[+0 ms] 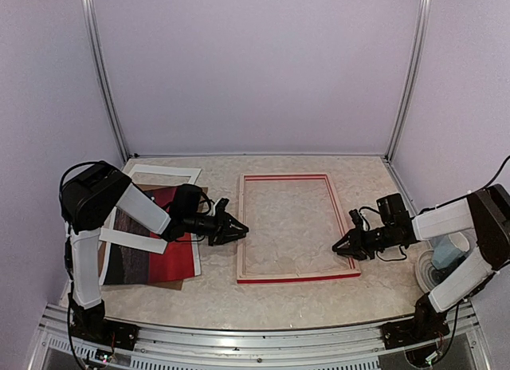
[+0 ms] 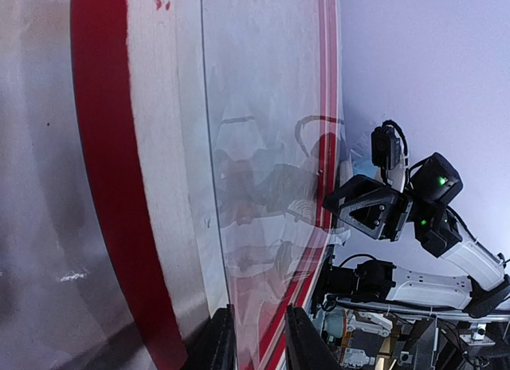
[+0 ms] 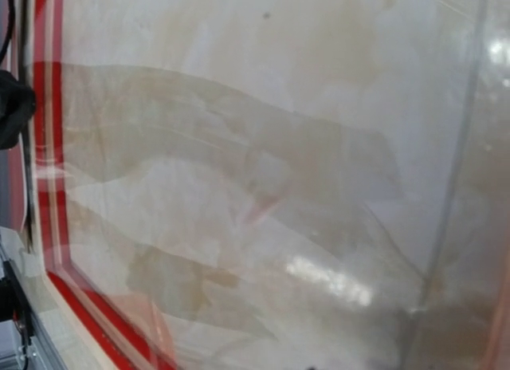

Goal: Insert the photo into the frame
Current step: Place the glass panel on the frame body.

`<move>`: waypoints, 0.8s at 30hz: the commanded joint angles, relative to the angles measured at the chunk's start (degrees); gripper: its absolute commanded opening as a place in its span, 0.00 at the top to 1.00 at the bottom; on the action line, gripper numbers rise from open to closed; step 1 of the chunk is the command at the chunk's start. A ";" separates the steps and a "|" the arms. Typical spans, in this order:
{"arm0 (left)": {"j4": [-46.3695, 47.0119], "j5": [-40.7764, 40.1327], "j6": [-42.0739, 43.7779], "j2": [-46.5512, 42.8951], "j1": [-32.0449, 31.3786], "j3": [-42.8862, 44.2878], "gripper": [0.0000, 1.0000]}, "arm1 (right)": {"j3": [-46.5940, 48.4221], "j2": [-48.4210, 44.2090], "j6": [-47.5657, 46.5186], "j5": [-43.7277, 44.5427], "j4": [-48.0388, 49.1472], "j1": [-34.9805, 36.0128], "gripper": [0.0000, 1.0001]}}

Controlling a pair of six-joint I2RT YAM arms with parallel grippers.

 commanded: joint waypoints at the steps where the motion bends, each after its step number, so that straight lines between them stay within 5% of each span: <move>1: -0.60 -0.49 0.28 -0.33 -0.10 -0.26 0.76 | 1.27 1.39 -1.29 0.27 -0.14 0.70 0.72; 24: 0.30 -0.32 -0.10 -1.68 -1.08 -2.39 0.76 | 4.27 1.56 -3.76 1.42 -4.46 0.70 0.63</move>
